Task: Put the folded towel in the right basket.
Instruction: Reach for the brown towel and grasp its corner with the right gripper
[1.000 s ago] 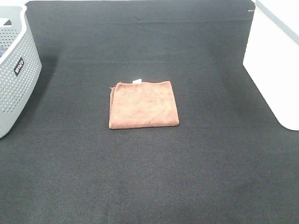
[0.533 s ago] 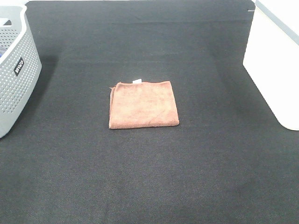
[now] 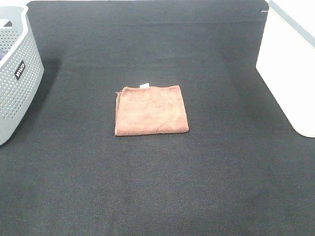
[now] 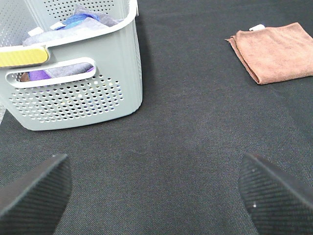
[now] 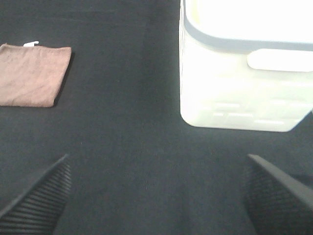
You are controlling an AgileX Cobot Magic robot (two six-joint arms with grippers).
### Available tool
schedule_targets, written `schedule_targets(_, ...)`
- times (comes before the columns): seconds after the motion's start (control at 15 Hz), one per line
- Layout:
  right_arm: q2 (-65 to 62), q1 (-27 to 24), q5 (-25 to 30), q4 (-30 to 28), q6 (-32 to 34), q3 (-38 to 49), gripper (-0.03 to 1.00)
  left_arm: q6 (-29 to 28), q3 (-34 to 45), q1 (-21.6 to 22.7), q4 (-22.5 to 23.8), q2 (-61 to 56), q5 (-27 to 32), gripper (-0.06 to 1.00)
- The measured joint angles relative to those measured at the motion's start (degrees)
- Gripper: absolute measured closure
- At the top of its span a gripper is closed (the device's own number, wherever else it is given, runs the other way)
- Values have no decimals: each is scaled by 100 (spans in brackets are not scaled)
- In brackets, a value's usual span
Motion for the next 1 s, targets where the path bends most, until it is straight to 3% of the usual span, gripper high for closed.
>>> schedule_targets(0.27,1501,0,-241,241,-34,-710,10,0,0,0,0,0,0,6)
schedule_targets(0.4,2813,0,-246,550,-435,-1467,11,0,0,0,0,0,0,6)
schedule_targets(0.67,4773,0,6,1169,-1083,-2762,11,0,0,0,0,0,0,6)
schedule_targets(0.87,5804,6,155,1375,-1209,-3718,12,0,0,0,0,0,0,6)
schedule_targets(1.0,6457,378,166,1318,-1220,-4383,12,0,0,0,0,0,0,6)
